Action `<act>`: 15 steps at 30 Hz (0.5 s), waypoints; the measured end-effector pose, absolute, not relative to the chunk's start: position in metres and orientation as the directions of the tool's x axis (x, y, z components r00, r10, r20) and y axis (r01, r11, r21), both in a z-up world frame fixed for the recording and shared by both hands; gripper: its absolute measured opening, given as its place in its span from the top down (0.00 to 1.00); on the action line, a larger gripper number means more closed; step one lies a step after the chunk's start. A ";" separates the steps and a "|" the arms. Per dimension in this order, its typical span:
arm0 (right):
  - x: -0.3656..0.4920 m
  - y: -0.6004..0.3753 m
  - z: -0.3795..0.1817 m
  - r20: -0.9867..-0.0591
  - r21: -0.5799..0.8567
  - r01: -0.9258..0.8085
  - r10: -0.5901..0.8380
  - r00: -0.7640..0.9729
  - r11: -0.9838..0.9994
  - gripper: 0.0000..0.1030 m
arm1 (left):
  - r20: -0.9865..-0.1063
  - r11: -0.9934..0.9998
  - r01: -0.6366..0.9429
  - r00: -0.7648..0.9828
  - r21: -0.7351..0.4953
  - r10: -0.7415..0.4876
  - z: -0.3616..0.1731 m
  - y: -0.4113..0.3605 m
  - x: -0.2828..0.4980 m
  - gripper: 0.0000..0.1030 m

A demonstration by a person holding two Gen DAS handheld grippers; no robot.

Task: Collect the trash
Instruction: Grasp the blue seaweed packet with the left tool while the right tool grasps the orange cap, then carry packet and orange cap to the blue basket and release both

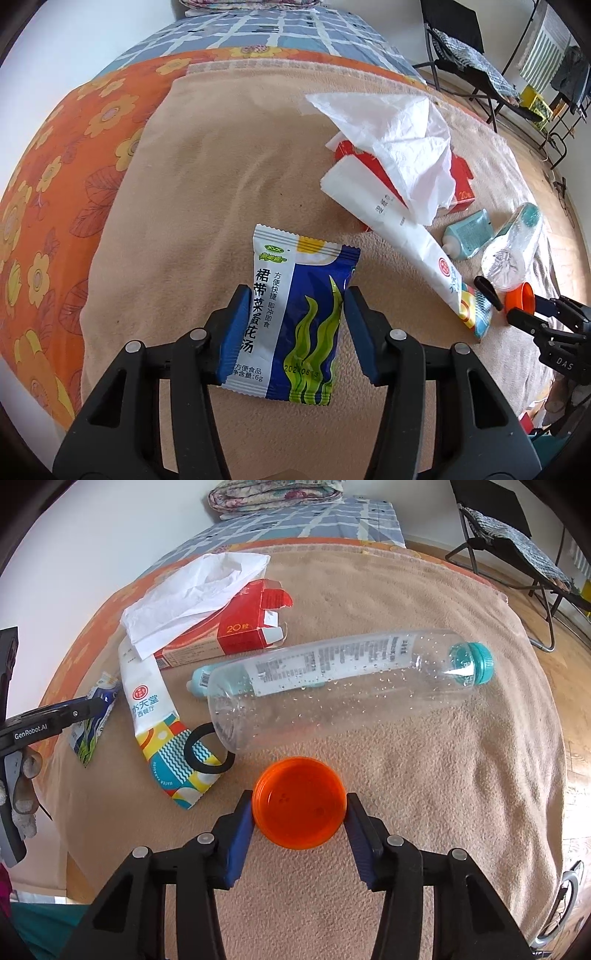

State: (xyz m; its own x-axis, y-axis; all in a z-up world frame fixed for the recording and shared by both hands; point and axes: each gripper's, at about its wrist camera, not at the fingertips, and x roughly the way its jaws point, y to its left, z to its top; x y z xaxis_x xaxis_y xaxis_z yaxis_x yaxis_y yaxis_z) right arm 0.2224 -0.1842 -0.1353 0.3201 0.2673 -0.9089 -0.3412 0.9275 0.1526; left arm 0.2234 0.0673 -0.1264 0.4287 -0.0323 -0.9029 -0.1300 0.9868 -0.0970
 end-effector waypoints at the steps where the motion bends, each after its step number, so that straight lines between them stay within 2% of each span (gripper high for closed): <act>1: 0.221 -0.184 -0.133 -0.907 0.150 -0.344 0.268 0.326 0.927 0.52 | -0.900 0.985 -0.135 0.434 -0.104 -0.035 -0.124 0.069 0.222 0.49; 15: 0.175 -0.183 -0.093 -0.867 0.131 -0.410 0.305 0.394 0.903 0.52 | -0.867 0.986 -0.091 0.492 -0.143 -0.080 -0.088 0.067 0.177 0.49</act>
